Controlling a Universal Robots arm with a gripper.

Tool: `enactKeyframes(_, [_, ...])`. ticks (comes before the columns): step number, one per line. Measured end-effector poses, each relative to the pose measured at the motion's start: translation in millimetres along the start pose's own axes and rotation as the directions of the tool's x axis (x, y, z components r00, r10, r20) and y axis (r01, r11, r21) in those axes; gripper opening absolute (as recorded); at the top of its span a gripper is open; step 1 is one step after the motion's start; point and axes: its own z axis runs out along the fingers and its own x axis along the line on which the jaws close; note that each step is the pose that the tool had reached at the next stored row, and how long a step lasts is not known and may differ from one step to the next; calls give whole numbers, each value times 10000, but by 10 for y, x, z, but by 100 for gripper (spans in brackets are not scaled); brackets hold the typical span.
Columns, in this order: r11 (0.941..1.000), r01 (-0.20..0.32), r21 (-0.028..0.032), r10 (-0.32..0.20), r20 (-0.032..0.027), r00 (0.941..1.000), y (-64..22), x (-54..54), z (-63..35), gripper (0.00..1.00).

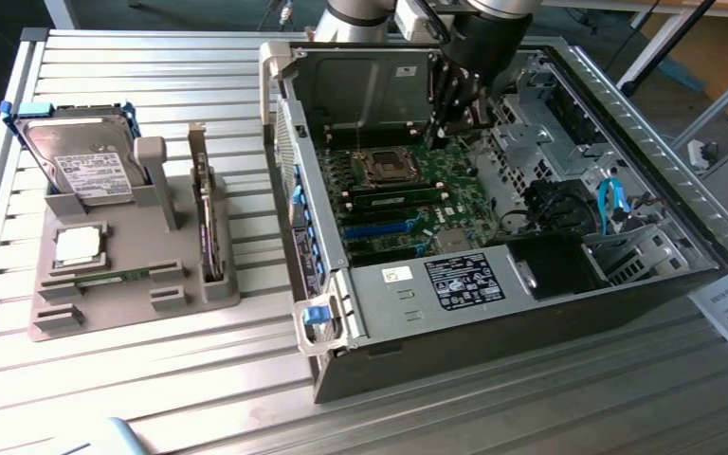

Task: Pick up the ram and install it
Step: 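Press down the ram until it locks into place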

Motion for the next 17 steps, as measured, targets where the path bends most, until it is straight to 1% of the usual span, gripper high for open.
enactKeyframes(6, [10000, 0, 0, 0, 0, 10000, -3, 0, 0, 11])
enactKeyframes(10, [10000, 0, 0, 0, -1, 10000, -31, 0, 0, 11])
enactKeyframes(11, [10000, 0, 0, 0, 0, 10000, -44, 0, 0, 11])
enactKeyframes(13, [10000, 0, 0, 0, 0, 10000, -101, 0, 0, 11])
enactKeyframes(17, [10000, 0, 0, 0, 0, 10000, -188, -1, 0, 11])
